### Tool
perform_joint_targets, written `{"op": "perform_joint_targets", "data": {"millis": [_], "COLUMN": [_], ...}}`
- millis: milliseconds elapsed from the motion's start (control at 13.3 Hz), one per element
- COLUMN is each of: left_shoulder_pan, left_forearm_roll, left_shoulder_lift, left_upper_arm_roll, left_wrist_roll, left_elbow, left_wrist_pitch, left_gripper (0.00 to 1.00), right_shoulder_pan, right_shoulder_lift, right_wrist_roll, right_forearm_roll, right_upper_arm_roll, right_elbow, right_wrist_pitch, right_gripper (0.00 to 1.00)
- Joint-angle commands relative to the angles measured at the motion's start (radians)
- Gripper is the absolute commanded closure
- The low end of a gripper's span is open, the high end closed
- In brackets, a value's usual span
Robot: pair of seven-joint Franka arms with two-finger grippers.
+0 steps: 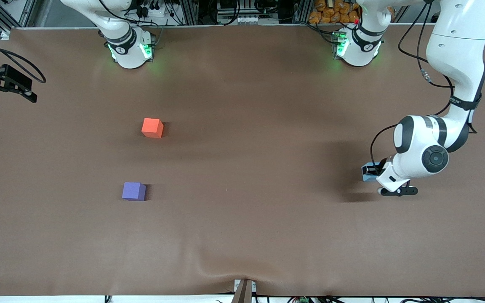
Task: Place blue block between orange and purple blocks
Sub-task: 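Carry the light-blue cube with the left gripper toward the table middle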
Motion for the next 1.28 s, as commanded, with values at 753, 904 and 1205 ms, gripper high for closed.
{"op": "perform_joint_targets", "data": {"millis": [753, 904, 1205], "left_shoulder_pan": [-0.349, -0.464, -0.602], "left_forearm_roll": [0.001, 0.003, 0.007], "left_shoulder_lift": [0.042, 0.099, 0.205], "left_upper_arm_roll": [-0.120, -0.118, -0.114], "left_wrist_roll": [-0.791, -0.917, -1.053], "left_elbow": [0.223, 0.320, 0.480], "left_wrist_pitch": [-0.056, -0.056, -0.053], "left_gripper": [1.00, 1.00, 1.00], "right_shoulder_pan": [-0.027, -0.027, -0.013], "right_shoulder_lift": [0.014, 0.015, 0.029], "right_wrist_roll": [-0.014, -0.015, -0.019], "right_forearm_roll": [0.018, 0.016, 0.007], "right_upper_arm_roll": [0.016, 0.016, 0.018], "right_elbow": [0.014, 0.014, 0.016], "right_wrist_pitch": [-0.009, -0.009, -0.003], "right_gripper": [0.00, 0.00, 0.00]}}
